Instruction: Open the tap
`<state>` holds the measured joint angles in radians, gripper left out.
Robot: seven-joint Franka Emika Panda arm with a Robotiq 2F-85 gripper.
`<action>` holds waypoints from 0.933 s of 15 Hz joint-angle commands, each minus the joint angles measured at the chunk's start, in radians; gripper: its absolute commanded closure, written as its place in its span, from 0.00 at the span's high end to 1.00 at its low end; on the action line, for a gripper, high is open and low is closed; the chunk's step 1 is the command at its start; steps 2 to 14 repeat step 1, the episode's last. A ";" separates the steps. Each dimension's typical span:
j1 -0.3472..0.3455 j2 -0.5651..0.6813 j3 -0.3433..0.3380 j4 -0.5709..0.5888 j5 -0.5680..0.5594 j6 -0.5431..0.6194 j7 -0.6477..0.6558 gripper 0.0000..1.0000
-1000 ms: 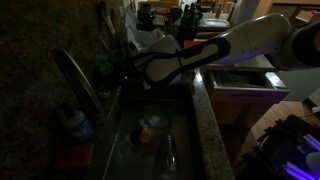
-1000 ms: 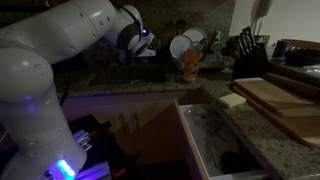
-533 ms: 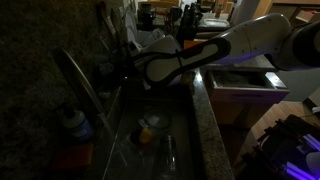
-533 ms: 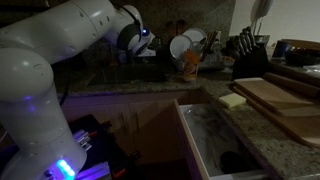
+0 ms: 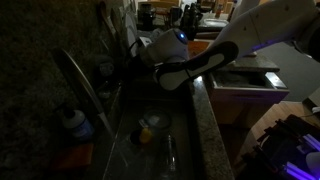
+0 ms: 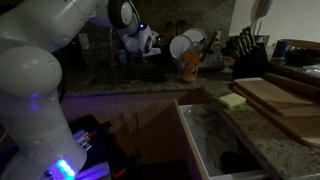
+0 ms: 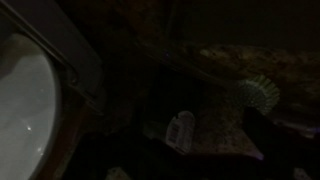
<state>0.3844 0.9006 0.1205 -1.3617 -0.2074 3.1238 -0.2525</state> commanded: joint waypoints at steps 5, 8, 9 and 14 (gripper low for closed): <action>0.027 -0.026 -0.047 -0.018 -0.029 -0.011 0.065 1.00; 0.027 -0.026 -0.047 -0.018 -0.029 -0.011 0.065 1.00; 0.027 -0.026 -0.047 -0.018 -0.029 -0.011 0.065 1.00; 0.027 -0.026 -0.047 -0.018 -0.029 -0.011 0.065 1.00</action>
